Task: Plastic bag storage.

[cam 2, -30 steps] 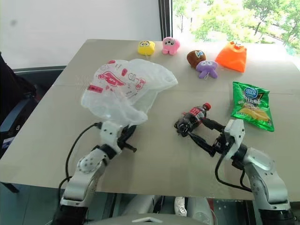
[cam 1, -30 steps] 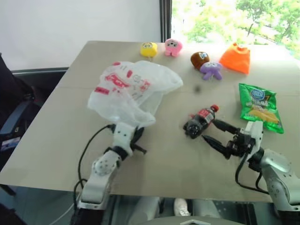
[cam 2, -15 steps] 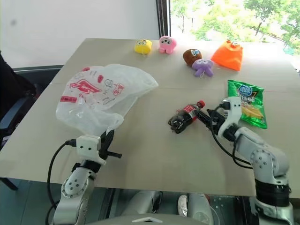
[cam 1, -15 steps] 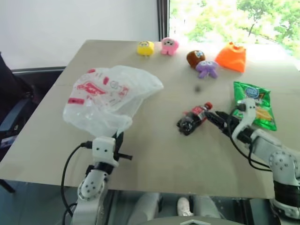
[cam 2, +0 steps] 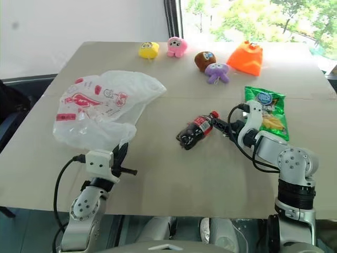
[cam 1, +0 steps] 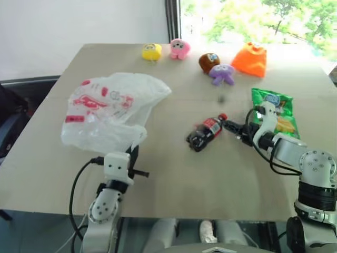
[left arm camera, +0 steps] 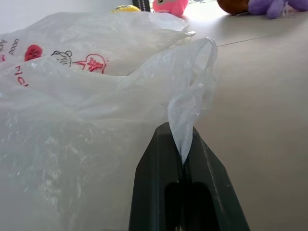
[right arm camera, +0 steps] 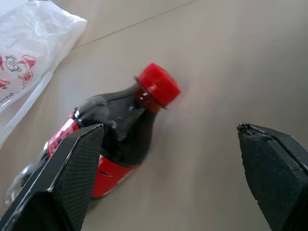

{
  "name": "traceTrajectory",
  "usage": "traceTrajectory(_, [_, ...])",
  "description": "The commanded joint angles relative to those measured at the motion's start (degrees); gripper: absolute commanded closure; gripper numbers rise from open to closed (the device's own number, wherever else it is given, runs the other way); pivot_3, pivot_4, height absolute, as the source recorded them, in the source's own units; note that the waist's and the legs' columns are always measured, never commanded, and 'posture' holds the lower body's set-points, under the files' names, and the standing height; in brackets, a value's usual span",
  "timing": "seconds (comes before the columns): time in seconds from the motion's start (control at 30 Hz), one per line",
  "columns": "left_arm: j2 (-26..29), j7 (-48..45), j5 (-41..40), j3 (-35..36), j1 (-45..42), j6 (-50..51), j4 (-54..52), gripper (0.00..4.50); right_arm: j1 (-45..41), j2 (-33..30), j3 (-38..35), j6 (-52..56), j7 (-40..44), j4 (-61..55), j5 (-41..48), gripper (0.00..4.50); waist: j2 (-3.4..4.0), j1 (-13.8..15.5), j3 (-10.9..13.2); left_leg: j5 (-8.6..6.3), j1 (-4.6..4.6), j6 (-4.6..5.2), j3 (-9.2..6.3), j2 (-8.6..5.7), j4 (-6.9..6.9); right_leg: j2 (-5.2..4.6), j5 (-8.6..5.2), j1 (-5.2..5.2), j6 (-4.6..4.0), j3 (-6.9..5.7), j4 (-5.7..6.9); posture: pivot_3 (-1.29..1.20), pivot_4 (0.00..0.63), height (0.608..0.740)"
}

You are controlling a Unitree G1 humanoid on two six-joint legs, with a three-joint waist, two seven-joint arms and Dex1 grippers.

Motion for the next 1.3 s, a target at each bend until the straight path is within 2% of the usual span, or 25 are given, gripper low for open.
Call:
traceTrajectory(0.03, [0.2,-0.2,0.5,-0.6,-1.6,-1.4,0.0,4.5,-3.9,5.3,1.8,2.0,-3.7,-0.4,1.6,0.03,0.0,-0.9,0.0,0.0,0.02,-0.01,0.11,0.02,0.03,-0.01,0.01,-0.04,0.0,0.09,0.09,0.0,0.15,0.74])
traceTrajectory(0.17, [0.6,-0.6,0.8,-0.9,-2.9,-1.9,1.0,4.5,-5.8,10.9,2.5,3.2,-6.1,0.5,1.5,0.03,0.0,-1.1,0.0,0.02,0.06,-0.02,0.08,0.03,0.22,-0.03,0.03,-0.08,-0.01,0.13,0.46,0.0,0.15,0.74])
traceTrajectory(0.27, [0.7,-0.5,0.8,-0.6,-3.3,-2.0,1.7,4.5,-6.7,12.9,3.6,3.3,-5.9,1.2,0.4,0.03,0.01,-1.0,0.0,0.11,0.06,-0.17,0.02,0.02,0.26,-0.04,0.09,-0.08,-0.06,0.09,0.51,0.0,0.15,0.74])
traceTrajectory(0.53, [0.2,0.3,1.2,-1.0,-3.7,-2.6,2.6,4.5,-10.9,13.9,14.6,-3.6,-1.6,9.8,-13.5,0.03,0.04,-1.7,0.0,0.18,0.11,-0.28,-0.06,0.02,0.27,0.1,0.19,-0.1,-0.11,0.04,0.57,0.0,0.15,0.74])
traceTrajectory(0.77, [-0.1,0.9,1.6,-1.1,-3.5,-3.2,3.1,4.5,-15.6,17.9,15.8,-12.8,1.9,18.6,-21.3,0.03,0.04,-2.0,0.0,0.21,0.11,-0.33,-0.1,0.02,0.26,0.11,0.2,-0.1,-0.13,0.01,0.58,0.0,0.15,0.74])
traceTrajectory(0.97, [0.4,0.5,1.5,-0.5,-3.7,-3.3,2.9,4.5,-16.7,15.8,18.1,-17.9,7.7,20.4,-27.1,0.03,0.05,-2.0,0.0,0.21,0.1,-0.34,-0.11,0.02,0.23,0.1,0.2,-0.12,-0.13,0.01,0.55,0.0,0.15,0.74])
traceTrajectory(1.07, [0.8,-0.3,1.2,-0.5,-4.3,-3.6,3.7,4.5,-15.9,10.3,22.4,-24.6,14.3,19.6,-33.3,0.03,0.05,-1.9,0.0,0.21,0.1,-0.34,-0.11,0.02,0.22,0.1,0.2,-0.13,-0.14,0.0,0.55,0.0,0.15,0.74])
traceTrajectory(1.3, [1.2,-10.6,-6.5,-5.7,-7.5,-2.5,3.4,4.5,-14.9,6.2,18.6,-30.7,17.2,21.4,-37.1,0.03,0.05,-1.9,0.0,0.22,0.09,-0.34,-0.11,0.02,0.2,0.1,0.2,-0.12,-0.13,-0.02,0.53,0.0,0.15,0.74])
